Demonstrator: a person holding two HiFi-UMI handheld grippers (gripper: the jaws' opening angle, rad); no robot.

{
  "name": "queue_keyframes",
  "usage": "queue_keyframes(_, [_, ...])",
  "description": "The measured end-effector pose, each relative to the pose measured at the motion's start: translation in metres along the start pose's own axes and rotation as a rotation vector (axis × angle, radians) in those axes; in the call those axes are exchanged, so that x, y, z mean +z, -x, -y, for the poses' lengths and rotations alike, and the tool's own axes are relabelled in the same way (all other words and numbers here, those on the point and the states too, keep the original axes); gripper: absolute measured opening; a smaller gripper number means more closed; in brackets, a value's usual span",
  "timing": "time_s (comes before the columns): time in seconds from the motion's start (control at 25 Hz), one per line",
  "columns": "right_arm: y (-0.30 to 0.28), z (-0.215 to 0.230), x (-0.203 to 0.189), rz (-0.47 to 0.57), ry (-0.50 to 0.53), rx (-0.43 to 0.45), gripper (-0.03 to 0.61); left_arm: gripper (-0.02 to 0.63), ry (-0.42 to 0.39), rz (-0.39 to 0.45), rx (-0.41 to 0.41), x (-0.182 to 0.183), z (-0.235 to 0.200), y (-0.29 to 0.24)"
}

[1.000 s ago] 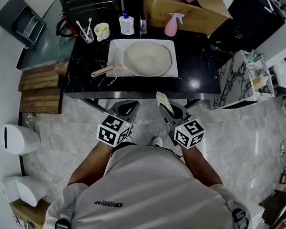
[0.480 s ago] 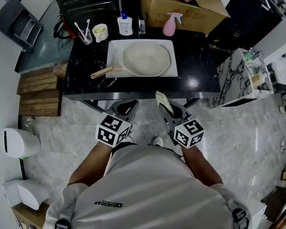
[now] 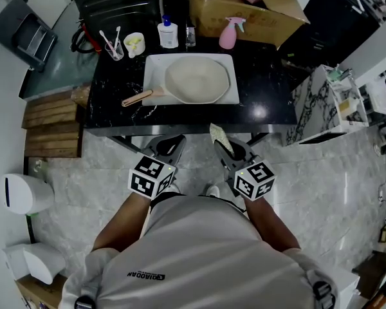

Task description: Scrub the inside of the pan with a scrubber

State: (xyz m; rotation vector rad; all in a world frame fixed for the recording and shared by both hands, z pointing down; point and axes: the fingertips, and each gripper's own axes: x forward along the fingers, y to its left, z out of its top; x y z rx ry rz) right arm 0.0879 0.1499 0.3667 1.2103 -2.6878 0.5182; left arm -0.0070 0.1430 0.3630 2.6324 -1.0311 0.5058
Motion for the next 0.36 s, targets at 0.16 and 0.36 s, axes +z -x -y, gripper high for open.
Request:
queue_keyframes(0.16, [-0.0001,0.0002,0.0005,0.002,-0.003,-0.001,0.08,0.015,0.002,0.003,0.002,0.0004,-0.0005,0.0])
queue_keyframes(0.36, [0.0018,-0.0002,-0.0008,0.005,-0.011,0.003,0.08,0.015,0.007,0.004,0.005,-0.0018,0.0011,0.0007])
